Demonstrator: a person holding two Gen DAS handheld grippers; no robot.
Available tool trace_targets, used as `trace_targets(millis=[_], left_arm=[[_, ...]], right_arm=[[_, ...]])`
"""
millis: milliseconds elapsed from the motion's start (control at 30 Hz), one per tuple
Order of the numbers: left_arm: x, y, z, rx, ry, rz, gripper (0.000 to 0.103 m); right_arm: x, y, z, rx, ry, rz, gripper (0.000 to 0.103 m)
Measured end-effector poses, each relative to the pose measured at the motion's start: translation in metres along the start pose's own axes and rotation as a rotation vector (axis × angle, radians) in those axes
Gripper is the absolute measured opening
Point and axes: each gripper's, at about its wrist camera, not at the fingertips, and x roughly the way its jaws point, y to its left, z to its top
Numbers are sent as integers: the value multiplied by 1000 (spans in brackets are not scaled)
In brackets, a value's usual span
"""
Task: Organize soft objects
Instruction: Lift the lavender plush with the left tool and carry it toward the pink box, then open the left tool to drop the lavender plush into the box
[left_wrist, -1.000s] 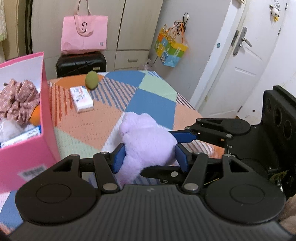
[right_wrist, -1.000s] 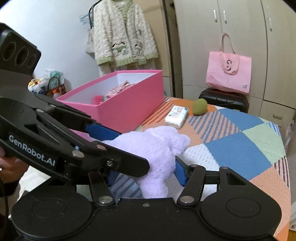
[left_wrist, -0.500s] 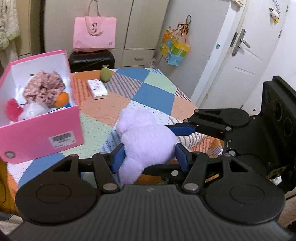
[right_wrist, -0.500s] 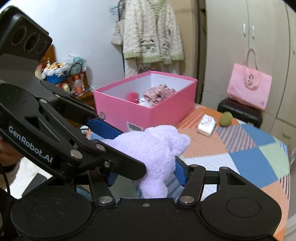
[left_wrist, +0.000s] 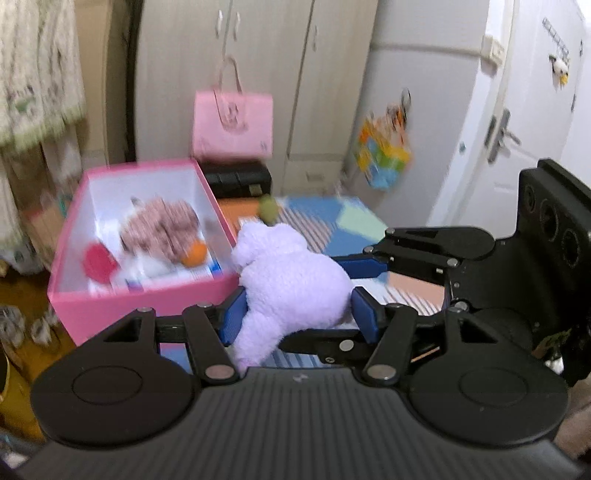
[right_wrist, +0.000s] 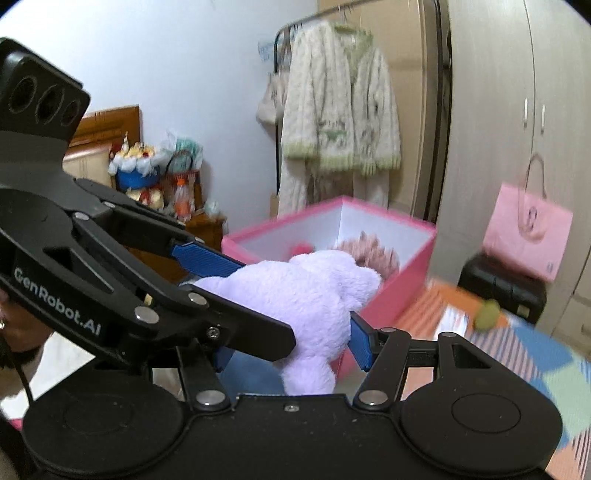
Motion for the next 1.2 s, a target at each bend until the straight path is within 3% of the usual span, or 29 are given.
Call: trace_targets(millis=[133,367,500,600,733,833,933,1067,1133,1200], left_arm=[[8,13,19,20,-101,26,58],[41,51,50,8,-149,43,59],[62,88,61,-96,-175,0,60],[78,110,68,-129,-176,-29,60],[102,124,77,-123,-137,21,60],[115,140,76,-138,-114,-21,60],[129,160,67,-224,-67,-51,60],[136,164,63,-230,-47,14,60],[137,154,64,-181,-13,114,60],[132,146,62,-131,-28,211,60]], right_arm=[[25,-17,22,17,-37,-22,66],[73,-52,47,21,-78,-27,66],[107,-68,61,18,-48,-25,66],[131,-84,71,51,-6,-13,66],[160,-96,78,50,29,-9,66],[184,-95,77,-14,60,-74,65],[203,-91,68,-68,113,-95,64],[216,-91,65,-96,130,-113,63],[216,-91,64,-103,134,-140,64],[210,-90,61,-118,122,-145,65]])
